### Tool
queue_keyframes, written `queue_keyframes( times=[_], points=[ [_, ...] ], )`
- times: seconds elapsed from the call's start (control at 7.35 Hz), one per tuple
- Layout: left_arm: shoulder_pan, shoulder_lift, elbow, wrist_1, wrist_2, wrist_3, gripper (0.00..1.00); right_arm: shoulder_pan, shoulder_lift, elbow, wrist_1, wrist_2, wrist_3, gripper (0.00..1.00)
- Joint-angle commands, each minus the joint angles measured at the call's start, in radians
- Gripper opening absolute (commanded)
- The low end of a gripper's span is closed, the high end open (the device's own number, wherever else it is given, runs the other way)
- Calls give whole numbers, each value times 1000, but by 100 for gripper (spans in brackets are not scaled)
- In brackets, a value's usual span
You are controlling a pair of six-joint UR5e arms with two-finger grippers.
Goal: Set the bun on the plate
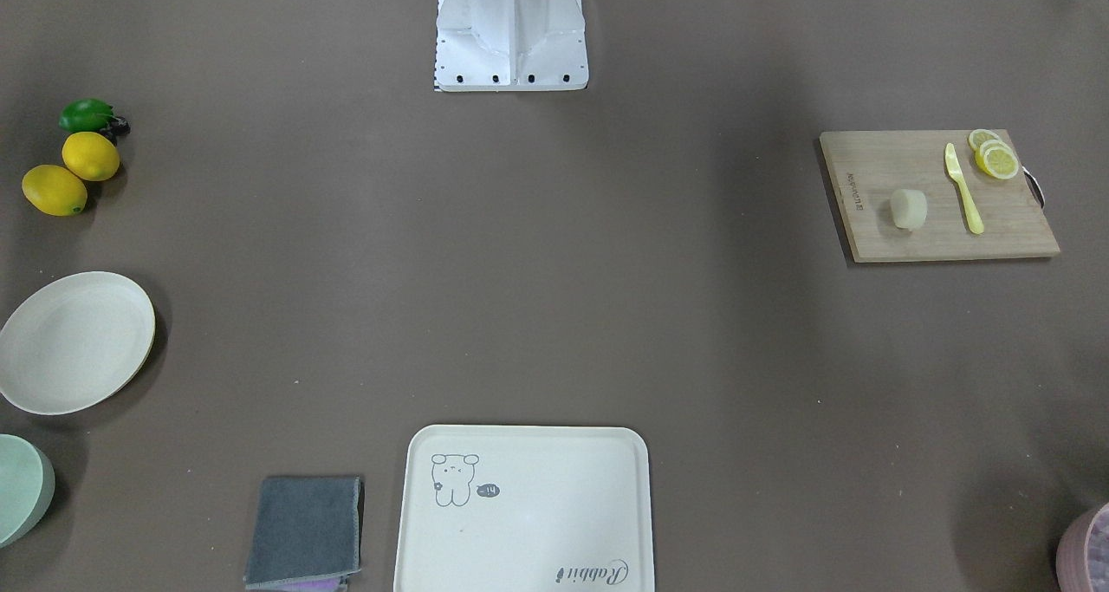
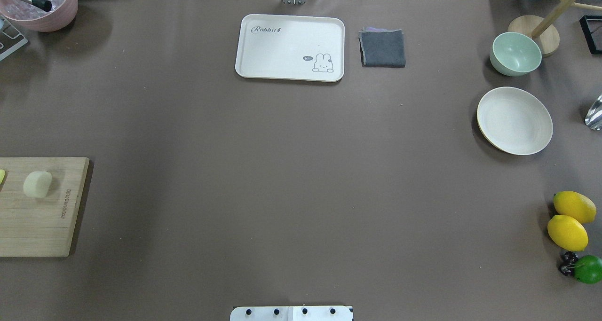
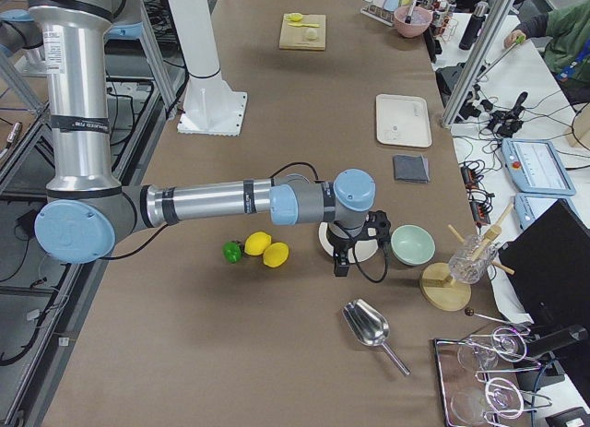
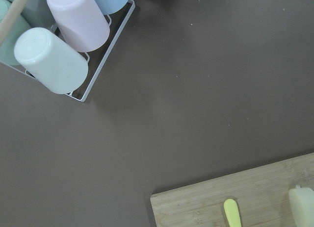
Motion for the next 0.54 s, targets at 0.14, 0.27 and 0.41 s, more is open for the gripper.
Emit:
queue_keyframes(
  times=[0.14, 0.27, 0.41],
  points=[
    [1, 6, -5, 0, 0, 0, 98, 1, -9, -1, 0, 1, 0, 100],
    [1, 6, -5, -2, 0, 0, 98, 1, -6, -1, 0, 1, -2, 100],
    [1, 6, -3, 0, 0, -2, 98, 1, -2, -2, 0, 0, 0, 100]
  ],
)
